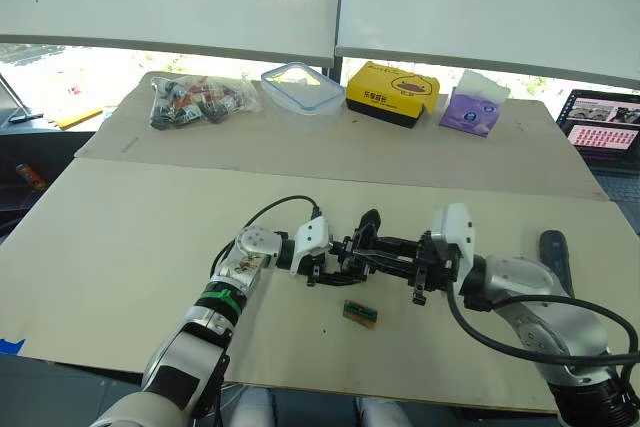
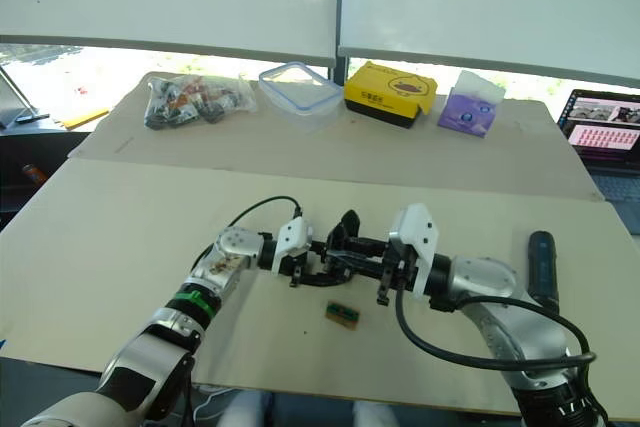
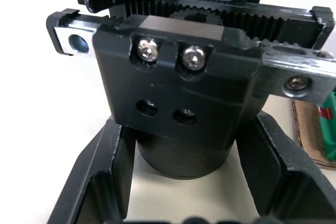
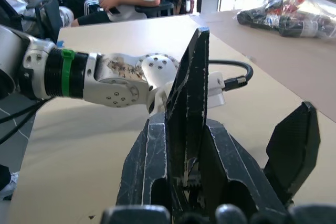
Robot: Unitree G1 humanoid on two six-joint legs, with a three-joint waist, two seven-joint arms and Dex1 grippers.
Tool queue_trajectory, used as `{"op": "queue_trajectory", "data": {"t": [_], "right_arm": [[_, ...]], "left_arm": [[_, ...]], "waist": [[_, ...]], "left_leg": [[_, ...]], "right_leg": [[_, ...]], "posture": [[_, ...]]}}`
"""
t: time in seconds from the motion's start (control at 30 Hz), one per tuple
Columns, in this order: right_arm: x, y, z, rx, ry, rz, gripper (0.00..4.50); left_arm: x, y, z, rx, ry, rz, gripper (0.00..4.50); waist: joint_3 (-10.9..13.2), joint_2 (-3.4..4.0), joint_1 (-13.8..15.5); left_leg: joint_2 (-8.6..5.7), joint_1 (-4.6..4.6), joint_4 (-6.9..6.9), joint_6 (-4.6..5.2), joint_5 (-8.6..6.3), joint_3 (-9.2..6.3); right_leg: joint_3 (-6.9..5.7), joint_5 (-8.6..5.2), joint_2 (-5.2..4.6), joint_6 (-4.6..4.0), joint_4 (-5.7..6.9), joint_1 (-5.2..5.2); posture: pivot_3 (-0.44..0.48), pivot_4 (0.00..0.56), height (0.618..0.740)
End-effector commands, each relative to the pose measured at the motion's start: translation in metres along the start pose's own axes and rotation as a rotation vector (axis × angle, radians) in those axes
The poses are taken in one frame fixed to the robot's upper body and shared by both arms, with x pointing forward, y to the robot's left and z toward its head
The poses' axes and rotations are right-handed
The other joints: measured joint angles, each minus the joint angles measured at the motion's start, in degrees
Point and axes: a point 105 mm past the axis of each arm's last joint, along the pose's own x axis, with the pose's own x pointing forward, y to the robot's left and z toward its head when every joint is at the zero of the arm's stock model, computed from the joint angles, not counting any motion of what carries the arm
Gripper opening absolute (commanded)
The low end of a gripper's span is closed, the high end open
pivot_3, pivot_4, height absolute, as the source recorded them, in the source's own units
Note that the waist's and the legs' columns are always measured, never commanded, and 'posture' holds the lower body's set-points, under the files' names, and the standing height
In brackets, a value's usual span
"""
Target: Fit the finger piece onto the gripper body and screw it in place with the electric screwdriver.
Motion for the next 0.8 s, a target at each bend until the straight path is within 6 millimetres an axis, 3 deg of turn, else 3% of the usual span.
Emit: {"op": "queue_trajectory", "data": {"t": [0.03,0.43,0.8], "right_arm": [[0.001,-0.003,-0.005,-0.027,0.021,-0.006,0.37],[0.007,-0.001,-0.017,-0.044,0.047,0.006,0.37],[0.006,-0.005,-0.003,-0.089,-0.009,-0.001,0.37]], "left_arm": [[0.002,-0.006,-0.006,0.001,0.035,-0.02,2.28],[0.002,-0.01,-0.011,-0.019,0.048,-0.025,2.28],[0.002,-0.012,-0.013,-0.028,0.053,-0.031,2.28]], "waist": [[0.0,0.0,0.0],[0.0,0.01,-0.1],[0.0,0.01,-0.4]], "left_leg": [[0.0,0.01,0.0,0.0,0.0,0.0],[0.0,0.12,-0.01,0.0,0.0,-0.02],[0.0,0.26,-0.05,0.0,0.0,-0.02]], "right_leg": [[0.0,0.0,0.0,0.0,0.0,0.01],[-0.02,-0.02,0.0,-0.01,0.01,0.1],[-0.02,-0.04,0.01,-0.02,0.03,0.17]], "posture": [[0.0,0.15,0.74],[0.0,0.15,0.74],[0.0,0.15,0.74]]}}
